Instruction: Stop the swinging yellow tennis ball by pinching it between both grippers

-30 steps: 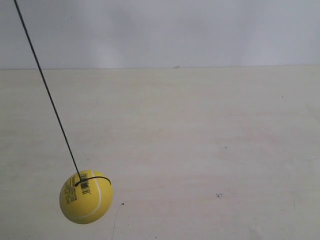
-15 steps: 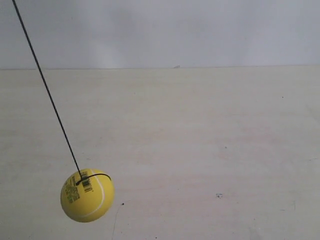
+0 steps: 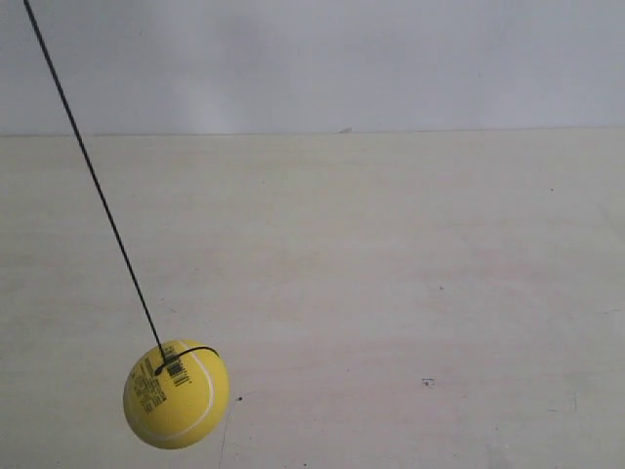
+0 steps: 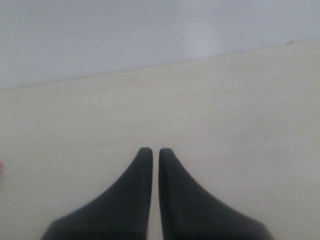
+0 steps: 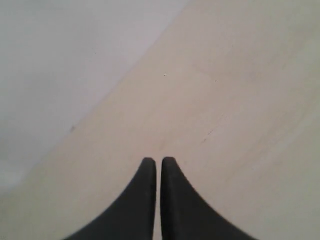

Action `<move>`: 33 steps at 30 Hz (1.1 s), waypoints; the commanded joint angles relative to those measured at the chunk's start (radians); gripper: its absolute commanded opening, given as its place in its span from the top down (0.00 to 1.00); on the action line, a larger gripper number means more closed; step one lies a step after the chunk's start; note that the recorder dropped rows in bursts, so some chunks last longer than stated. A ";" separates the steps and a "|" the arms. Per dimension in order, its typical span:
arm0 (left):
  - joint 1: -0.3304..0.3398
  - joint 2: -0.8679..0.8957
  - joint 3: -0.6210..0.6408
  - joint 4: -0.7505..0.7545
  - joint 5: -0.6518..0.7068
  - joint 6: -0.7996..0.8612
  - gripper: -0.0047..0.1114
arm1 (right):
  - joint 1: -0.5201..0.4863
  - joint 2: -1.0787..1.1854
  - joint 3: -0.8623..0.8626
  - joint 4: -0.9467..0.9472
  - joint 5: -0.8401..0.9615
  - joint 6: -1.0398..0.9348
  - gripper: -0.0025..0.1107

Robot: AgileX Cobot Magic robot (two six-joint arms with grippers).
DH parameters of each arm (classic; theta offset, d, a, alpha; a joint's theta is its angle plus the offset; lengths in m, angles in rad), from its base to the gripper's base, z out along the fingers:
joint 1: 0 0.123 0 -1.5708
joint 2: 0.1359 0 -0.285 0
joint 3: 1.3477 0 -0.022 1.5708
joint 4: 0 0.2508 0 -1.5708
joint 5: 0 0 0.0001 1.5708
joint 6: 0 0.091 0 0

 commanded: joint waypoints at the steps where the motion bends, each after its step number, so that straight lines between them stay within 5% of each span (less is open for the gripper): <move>1: 0.003 -0.003 0.003 0.000 -0.003 0.004 0.92 | -0.002 -0.006 -0.001 -0.010 0.000 -0.379 0.98; 23: 0.003 -0.003 0.003 0.000 -0.003 0.004 0.92 | -0.002 -0.006 -0.001 -0.125 0.003 -0.778 0.98; 33: 0.003 -0.003 0.003 0.000 -0.003 0.004 0.92 | -0.002 -0.006 -0.001 -0.061 0.012 -0.766 0.98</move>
